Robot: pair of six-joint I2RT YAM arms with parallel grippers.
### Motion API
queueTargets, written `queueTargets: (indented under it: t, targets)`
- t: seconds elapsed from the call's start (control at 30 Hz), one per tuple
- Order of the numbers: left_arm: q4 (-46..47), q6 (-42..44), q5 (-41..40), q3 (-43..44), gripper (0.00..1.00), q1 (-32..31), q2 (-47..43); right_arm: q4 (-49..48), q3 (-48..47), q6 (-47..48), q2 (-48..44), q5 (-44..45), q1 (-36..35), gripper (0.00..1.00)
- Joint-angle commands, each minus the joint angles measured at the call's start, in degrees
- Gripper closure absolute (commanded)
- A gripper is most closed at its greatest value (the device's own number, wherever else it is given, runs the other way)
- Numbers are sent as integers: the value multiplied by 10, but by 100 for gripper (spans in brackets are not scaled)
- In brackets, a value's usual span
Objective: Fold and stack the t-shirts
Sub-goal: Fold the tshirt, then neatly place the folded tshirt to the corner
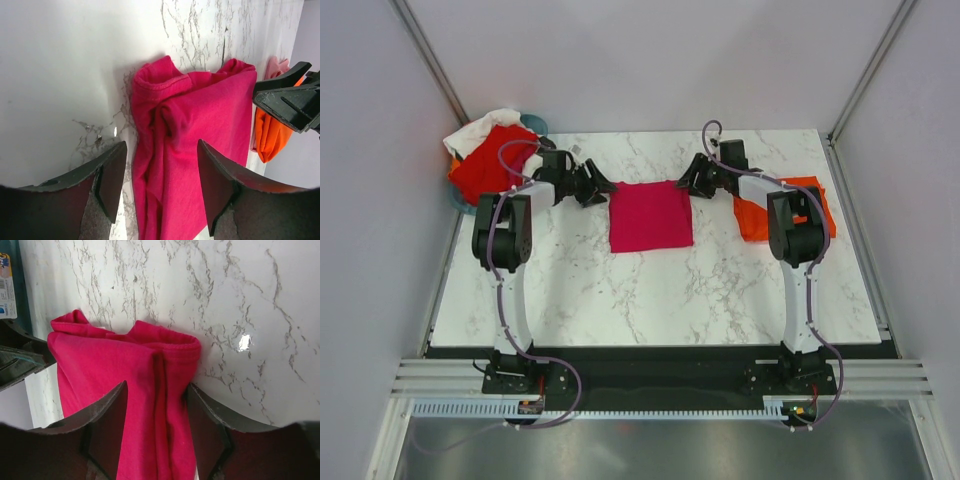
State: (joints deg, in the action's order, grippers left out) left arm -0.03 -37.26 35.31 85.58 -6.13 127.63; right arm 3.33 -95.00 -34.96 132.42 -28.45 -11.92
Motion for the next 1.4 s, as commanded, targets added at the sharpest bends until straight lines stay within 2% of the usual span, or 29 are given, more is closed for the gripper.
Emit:
queueTargets:
  t: [0.0, 0.2, 0.3, 0.33, 0.4, 0.43, 0.53, 0.6, 0.93, 1.13, 1.23, 1.27, 1.37]
  targets:
    - [-12, 19, -27, -15, 34, 8, -31, 0, -15, 2, 31, -11, -2, 42]
    - [-10, 24, -20, -13, 36, 8, -21, 2, -38, -5, 60, -9, -2, 48]
    - [-9, 26, -12, -9, 41, 8, -14, 1, -44, -9, 72, -8, 0, 54]
    - [-9, 26, -11, -8, 42, 8, -12, 1, -45, -9, 76, -7, -1, 62]
    - [-8, 28, -12, -9, 43, 8, -13, 1, -50, -12, 85, -10, 1, 71]
    - [-8, 30, -13, -12, 43, 8, -13, 1, -51, -11, 86, -9, 1, 80]
    - [-7, 33, -18, -19, 42, 9, -22, -1, -50, -12, 89, -10, 4, 92]
    - [-3, 33, -16, -25, 42, 8, -25, -3, -48, -13, 90, -12, 7, 96]
    - [40, 17, 9, -26, 55, 8, -11, -11, -48, -20, 89, -25, 8, 100]
    - [52, -9, 6, 12, 55, 3, 27, -10, -42, -16, 83, -27, 8, 100]
    - [56, -10, -15, 28, 66, -3, 38, -10, -42, -15, 79, -25, 8, 100]
    - [57, -12, -16, 34, 82, -5, 42, -9, -46, -15, 78, -25, 8, 100]
    - [72, -23, -16, 43, 98, -5, 49, -3, -49, -14, 70, -25, 8, 100]
